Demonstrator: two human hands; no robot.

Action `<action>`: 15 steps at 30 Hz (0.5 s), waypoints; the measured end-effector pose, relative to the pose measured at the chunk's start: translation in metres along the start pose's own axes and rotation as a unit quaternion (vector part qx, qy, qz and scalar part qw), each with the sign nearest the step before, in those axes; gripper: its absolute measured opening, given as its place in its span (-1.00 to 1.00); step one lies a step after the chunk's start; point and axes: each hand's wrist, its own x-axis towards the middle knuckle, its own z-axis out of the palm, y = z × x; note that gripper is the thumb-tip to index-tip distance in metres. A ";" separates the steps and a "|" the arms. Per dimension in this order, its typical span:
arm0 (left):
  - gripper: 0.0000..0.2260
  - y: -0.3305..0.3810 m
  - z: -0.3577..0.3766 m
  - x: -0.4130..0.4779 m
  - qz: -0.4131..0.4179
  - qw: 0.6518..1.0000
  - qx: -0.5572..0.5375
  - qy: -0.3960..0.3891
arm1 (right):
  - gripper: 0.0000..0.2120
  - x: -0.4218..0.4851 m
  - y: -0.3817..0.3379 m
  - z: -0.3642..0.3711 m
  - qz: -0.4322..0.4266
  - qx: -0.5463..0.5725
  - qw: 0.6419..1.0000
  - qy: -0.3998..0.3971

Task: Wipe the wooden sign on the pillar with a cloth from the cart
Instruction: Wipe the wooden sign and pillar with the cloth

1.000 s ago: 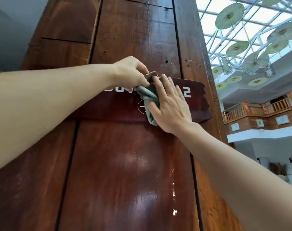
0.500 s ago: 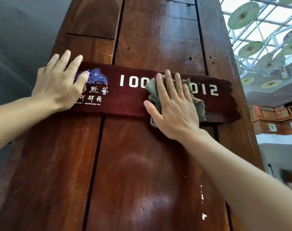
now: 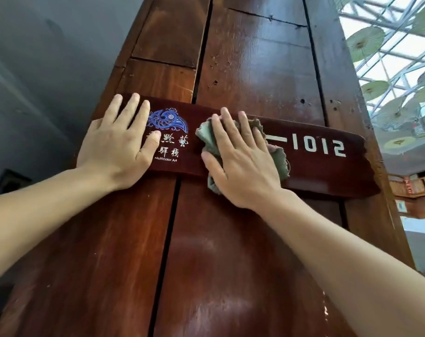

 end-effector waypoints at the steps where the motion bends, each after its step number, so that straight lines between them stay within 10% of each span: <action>1: -0.36 -0.001 0.000 0.000 0.004 1.000 -0.004 -0.002 | -0.34 0.003 0.008 -0.005 -0.037 -0.002 0.999 -0.015; 8: -0.37 -0.015 0.007 -0.018 0.019 0.999 -0.047 0.013 | -0.36 0.034 0.065 -0.023 0.307 0.000 0.951 -0.023; 15: -0.40 -0.013 0.010 -0.030 -0.004 0.995 -0.094 0.040 | -0.36 0.006 -0.020 -0.008 -0.166 -0.016 0.984 -0.054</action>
